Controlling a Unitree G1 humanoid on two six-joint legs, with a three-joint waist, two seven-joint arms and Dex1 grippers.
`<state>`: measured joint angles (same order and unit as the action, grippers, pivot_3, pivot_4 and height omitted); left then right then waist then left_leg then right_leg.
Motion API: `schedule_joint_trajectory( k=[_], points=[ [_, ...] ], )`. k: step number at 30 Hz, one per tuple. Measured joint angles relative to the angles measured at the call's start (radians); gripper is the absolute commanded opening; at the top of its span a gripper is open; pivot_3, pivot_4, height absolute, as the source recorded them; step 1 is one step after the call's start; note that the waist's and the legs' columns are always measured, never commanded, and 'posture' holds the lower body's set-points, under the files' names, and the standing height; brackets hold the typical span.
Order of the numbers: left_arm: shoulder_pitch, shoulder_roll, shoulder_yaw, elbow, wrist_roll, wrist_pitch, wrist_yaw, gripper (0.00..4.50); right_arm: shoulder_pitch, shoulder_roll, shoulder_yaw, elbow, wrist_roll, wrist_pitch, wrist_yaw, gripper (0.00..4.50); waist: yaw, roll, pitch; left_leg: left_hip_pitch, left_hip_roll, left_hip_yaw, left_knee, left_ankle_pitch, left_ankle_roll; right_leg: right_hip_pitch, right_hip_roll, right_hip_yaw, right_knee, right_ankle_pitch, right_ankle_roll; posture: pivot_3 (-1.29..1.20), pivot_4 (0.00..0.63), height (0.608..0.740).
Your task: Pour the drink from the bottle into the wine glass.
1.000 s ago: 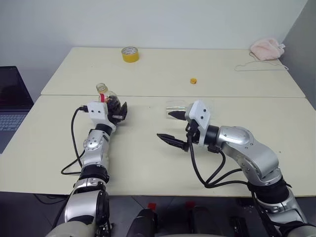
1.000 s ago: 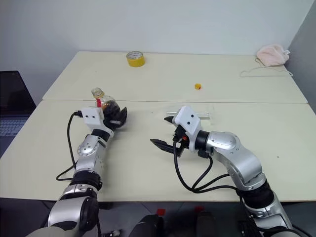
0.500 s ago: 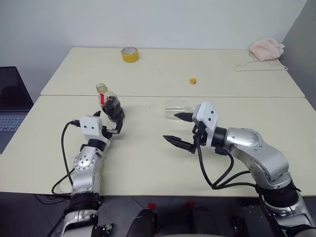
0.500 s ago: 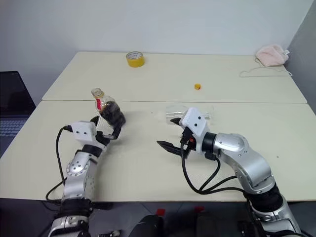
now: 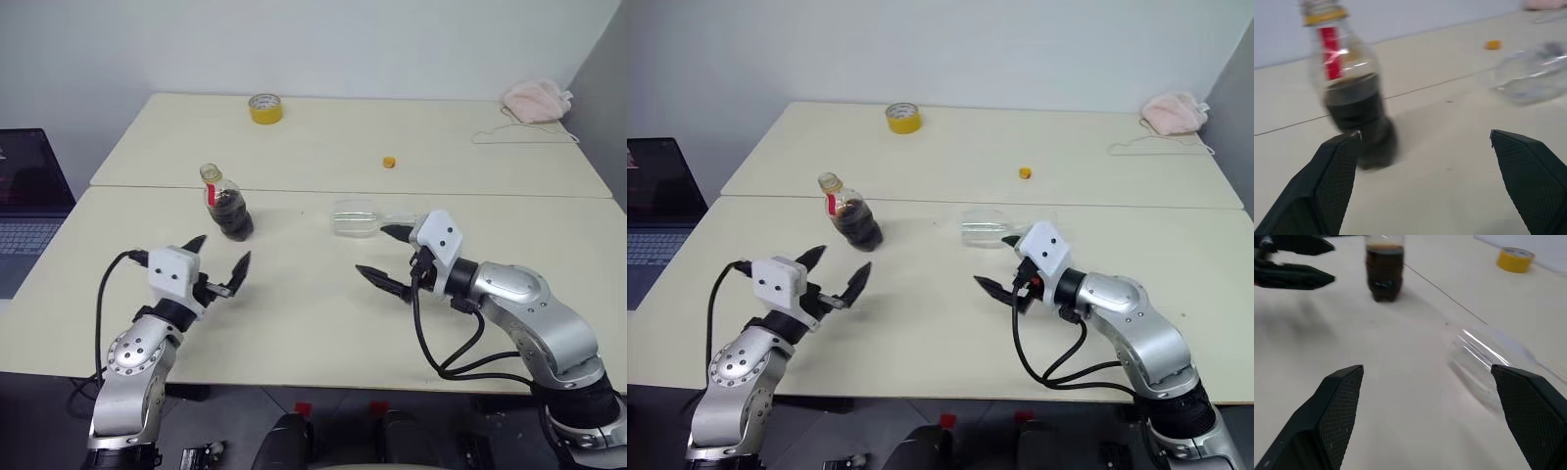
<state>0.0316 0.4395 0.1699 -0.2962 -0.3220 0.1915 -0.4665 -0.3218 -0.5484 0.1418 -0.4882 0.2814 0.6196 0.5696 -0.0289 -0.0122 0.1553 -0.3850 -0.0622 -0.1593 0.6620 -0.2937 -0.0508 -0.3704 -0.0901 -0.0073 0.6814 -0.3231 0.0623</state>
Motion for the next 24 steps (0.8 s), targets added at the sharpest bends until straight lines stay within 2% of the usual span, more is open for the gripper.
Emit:
schedule_joint_trajectory(
  k=[5, 12, 17, 24],
  points=[
    [-0.088, 0.034, -0.046, -0.045, -0.115, 0.123, -0.100, 4.49, -0.009, 0.001, 0.046, 0.082, -0.231, -0.155, -0.133, 4.46, -0.002, 0.000, 0.000, 0.000, 0.000, 0.000, 0.000, 0.000, 0.000, 0.000, 0.001, 0.000, 0.000, 0.000, 0.000, 0.00, 0.150, 0.740],
    [-0.156, 0.071, -0.097, -0.069, -0.172, 0.209, -0.202, 4.49, -0.027, -0.049, 0.156, 0.185, -0.519, -0.203, -0.200, 4.46, -0.003, 0.000, 0.000, 0.000, 0.001, 0.001, -0.001, 0.000, 0.000, 0.000, 0.001, 0.001, 0.000, 0.000, 0.000, 0.00, 0.150, 0.740],
    [-0.191, 0.091, -0.108, -0.068, -0.188, 0.245, -0.246, 4.49, -0.059, -0.026, 0.213, 0.255, -0.648, -0.246, -0.233, 4.46, -0.006, 0.000, 0.000, 0.000, 0.001, 0.002, -0.001, 0.000, 0.000, -0.001, 0.001, 0.002, 0.000, 0.000, 0.000, 0.00, 0.150, 0.740],
    [-0.204, 0.130, -0.126, -0.048, -0.180, 0.254, -0.312, 4.49, -0.163, 0.041, 0.312, 0.473, -0.869, -0.347, -0.360, 4.46, -0.005, 0.000, 0.000, 0.001, 0.001, 0.003, -0.001, 0.000, 0.000, -0.001, 0.001, 0.002, 0.000, 0.000, 0.000, 0.00, 0.150, 0.740]
  ],
)
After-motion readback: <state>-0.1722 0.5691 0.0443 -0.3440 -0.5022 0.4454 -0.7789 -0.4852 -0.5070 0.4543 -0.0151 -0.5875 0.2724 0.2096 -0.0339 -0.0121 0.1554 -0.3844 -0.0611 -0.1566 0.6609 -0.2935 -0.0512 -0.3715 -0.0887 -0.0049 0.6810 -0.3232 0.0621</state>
